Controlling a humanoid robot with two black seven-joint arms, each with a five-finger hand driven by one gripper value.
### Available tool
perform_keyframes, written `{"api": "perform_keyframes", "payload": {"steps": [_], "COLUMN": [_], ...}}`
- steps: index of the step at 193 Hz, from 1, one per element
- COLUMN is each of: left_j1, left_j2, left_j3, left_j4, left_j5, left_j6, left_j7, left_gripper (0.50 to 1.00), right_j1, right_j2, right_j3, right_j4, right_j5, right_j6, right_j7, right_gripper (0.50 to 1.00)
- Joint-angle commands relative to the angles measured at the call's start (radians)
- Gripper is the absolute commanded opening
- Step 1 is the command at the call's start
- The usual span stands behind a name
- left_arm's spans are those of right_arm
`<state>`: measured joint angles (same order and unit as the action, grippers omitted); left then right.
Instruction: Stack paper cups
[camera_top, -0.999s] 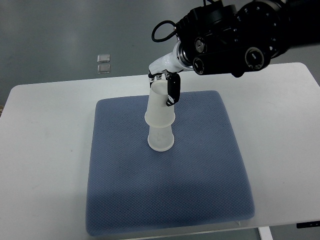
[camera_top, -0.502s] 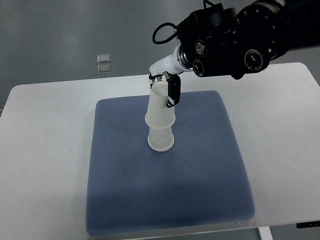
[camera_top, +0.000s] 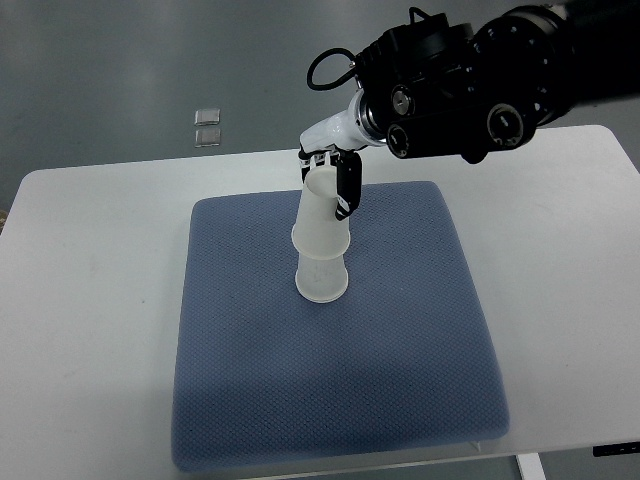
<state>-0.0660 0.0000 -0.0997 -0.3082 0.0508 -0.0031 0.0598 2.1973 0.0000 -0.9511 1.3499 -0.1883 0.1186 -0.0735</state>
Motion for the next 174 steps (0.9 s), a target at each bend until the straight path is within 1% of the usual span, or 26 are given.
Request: {"api": "perform_keyframes", "payload": {"steps": [1, 70, 84, 106, 120, 131, 134, 139, 142, 143, 148, 149, 150, 155, 157, 163, 168, 174], "left_j1": [0.0, 0.002, 0.002, 0.003, 0.003, 0.003, 0.003, 0.003, 0.003, 0.003, 0.003, 0.003, 0.003, 0.003, 0.003, 0.003, 0.003, 0.003], "left_j2": [0.0, 0.0, 0.0, 0.0, 0.0, 0.0, 0.0, 0.0, 0.0, 0.0, 0.0, 0.0, 0.0, 0.0, 0.0, 0.0, 0.0, 0.0], "left_j3": [0.0, 0.0, 0.0, 0.003, 0.003, 0.003, 0.003, 0.003, 0.003, 0.003, 0.003, 0.003, 0.003, 0.003, 0.003, 0.003, 0.003, 0.003], "left_j4": [0.0, 0.0, 0.0, 0.0, 0.0, 0.0, 0.0, 0.0, 0.0, 0.0, 0.0, 0.0, 0.0, 0.0, 0.0, -0.002, 0.0, -0.002], "left_j5": [0.0, 0.0, 0.0, 0.0, 0.0, 0.0, 0.0, 0.0, 0.0, 0.0, 0.0, 0.0, 0.0, 0.0, 0.0, 0.0, 0.0, 0.0], "left_j6": [0.0, 0.0, 0.0, 0.0, 0.0, 0.0, 0.0, 0.0, 0.0, 0.0, 0.0, 0.0, 0.0, 0.0, 0.0, 0.0, 0.0, 0.0], "left_j7": [0.0, 0.0, 0.0, 0.0, 0.0, 0.0, 0.0, 0.0, 0.0, 0.001, 0.0, 0.0, 0.0, 0.0, 0.0, 0.0, 0.0, 0.0], "left_gripper": [1.0, 1.0, 1.0, 1.0, 1.0, 1.0, 1.0, 1.0, 1.0, 1.0, 1.0, 1.0, 1.0, 1.0, 1.0, 1.0, 1.0, 1.0], "right_j1": [-0.002, -0.005, -0.005, -0.045, -0.105, -0.192, -0.206, -0.254, -0.268, -0.284, -0.318, -0.333, -0.334, -0.385, -0.386, -0.435, -0.487, -0.537], "right_j2": [0.0, 0.0, 0.0, 0.0, -0.041, -0.08, -0.086, -0.104, -0.112, -0.117, -0.127, -0.133, -0.133, -0.147, -0.147, -0.158, -0.166, -0.173], "right_j3": [0.0, 0.0, 0.005, 0.021, 0.057, 0.13, 0.147, 0.198, 0.216, 0.235, 0.27, 0.29, 0.29, 0.35, 0.35, 0.413, 0.475, 0.543], "right_j4": [0.0, 0.0, -0.002, -0.026, -0.058, -0.094, -0.1, -0.12, -0.127, -0.136, -0.153, -0.161, -0.161, -0.186, -0.186, -0.209, -0.236, -0.261], "right_j5": [0.001, 0.003, 0.01, 0.075, 0.158, 0.201, 0.204, 0.213, 0.216, 0.217, 0.222, 0.225, 0.225, 0.236, 0.236, 0.248, 0.262, 0.276], "right_j6": [0.0, -0.002, -0.031, -0.114, -0.189, -0.276, -0.29, -0.339, -0.355, -0.372, -0.404, -0.421, -0.421, -0.468, -0.468, -0.507, -0.537, -0.557], "right_j7": [0.0, 0.001, 0.003, 0.008, 0.012, 0.029, 0.032, 0.041, 0.043, 0.044, 0.046, 0.046, 0.046, 0.047, 0.047, 0.054, 0.067, 0.089], "right_gripper": [0.836, 0.848, 0.848, 0.848, 0.848, 0.848, 0.848, 0.848, 0.848, 0.848, 0.848, 0.848, 0.848, 0.848, 0.848, 0.848, 0.848, 0.848]}}
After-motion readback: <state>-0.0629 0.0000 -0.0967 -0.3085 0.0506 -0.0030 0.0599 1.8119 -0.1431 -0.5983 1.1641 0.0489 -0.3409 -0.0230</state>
